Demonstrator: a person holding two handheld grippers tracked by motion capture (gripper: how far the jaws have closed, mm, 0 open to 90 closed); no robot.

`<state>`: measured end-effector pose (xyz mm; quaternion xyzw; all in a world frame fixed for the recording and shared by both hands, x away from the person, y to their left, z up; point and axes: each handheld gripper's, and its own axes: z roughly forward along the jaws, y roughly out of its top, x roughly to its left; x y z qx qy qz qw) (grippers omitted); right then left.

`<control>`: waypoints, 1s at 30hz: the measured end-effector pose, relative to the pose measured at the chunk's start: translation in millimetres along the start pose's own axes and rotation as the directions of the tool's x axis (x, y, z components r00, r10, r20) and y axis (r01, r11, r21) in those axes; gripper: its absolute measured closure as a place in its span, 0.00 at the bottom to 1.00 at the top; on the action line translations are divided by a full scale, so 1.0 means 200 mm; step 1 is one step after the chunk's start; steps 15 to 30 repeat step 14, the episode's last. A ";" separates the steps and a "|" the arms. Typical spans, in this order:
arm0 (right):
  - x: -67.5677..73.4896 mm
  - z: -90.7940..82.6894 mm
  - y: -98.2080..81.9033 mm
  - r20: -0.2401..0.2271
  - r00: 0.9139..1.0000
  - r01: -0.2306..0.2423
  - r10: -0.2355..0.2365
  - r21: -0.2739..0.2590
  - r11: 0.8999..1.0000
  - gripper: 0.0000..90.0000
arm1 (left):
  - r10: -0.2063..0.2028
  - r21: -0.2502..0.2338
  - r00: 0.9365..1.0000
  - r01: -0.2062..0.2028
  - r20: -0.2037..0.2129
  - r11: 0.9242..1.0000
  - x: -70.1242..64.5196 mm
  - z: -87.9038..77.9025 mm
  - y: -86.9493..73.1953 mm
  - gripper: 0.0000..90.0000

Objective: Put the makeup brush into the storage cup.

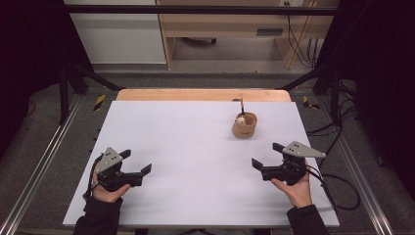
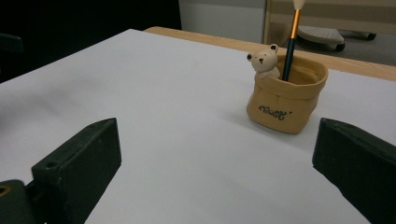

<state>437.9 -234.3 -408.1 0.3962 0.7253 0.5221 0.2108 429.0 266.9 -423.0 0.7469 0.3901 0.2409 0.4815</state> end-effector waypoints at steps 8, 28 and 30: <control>-0.02 -0.03 -0.05 0.017 1.000 -0.012 0.012 0.011 1.000 0.00 | -0.005 -0.006 1.000 0.005 0.004 1.000 0.00 0.00 0.00 0.08; -0.03 -0.04 -0.07 0.031 0.999 -0.017 0.016 0.012 1.000 0.00 | -0.008 -0.006 1.000 0.008 0.009 1.000 0.00 0.00 -0.01 0.08; -0.03 -0.04 -0.07 0.031 0.999 -0.017 0.016 0.012 1.000 0.00 | -0.008 -0.006 1.000 0.008 0.009 1.000 0.00 0.00 -0.01 0.08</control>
